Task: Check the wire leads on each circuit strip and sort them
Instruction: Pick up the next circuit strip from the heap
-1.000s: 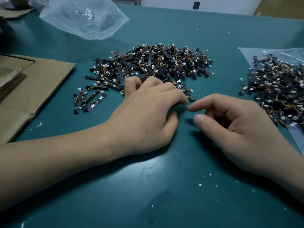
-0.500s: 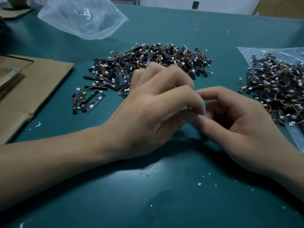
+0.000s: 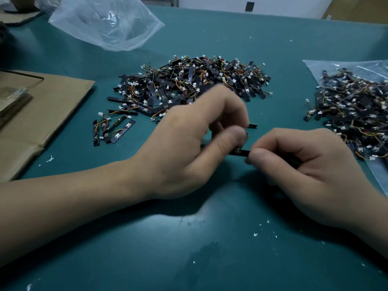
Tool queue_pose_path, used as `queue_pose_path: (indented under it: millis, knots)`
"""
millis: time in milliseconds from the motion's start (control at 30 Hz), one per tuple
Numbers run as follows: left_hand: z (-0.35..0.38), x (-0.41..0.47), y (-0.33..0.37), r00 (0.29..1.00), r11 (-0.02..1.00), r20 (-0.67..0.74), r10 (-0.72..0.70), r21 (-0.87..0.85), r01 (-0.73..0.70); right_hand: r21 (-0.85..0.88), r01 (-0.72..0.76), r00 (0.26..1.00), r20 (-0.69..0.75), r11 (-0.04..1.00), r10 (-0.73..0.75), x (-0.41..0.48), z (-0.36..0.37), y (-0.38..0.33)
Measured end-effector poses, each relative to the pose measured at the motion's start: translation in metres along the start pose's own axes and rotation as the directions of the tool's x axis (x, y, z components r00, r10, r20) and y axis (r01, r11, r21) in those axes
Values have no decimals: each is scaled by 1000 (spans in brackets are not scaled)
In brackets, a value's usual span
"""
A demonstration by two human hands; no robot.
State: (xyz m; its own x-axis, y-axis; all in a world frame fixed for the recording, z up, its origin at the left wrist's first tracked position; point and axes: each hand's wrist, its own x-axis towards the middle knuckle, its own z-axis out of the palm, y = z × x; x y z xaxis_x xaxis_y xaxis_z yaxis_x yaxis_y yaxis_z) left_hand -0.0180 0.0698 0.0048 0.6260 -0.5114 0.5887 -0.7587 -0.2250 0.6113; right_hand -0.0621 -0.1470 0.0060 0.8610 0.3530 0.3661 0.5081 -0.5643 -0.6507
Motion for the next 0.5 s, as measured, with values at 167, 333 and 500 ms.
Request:
queue_pose_path:
  millis: [167, 333, 500]
  knots:
    - [0, 0, 2, 993, 982, 26, -111, -152, 114, 55, -20, 998, -59, 998, 24, -1, -1, -1]
    - [-3, 0, 2, 981, 968, 62, -182, -165, 190, 89, -6, 991, -132, 996, 17, -2, 1, -1]
    - [-5, 2, 4, 985, 995, 141, -98, 33, 94, 27, 3, 989, -151, 1000, 1, -1, 2, -1]
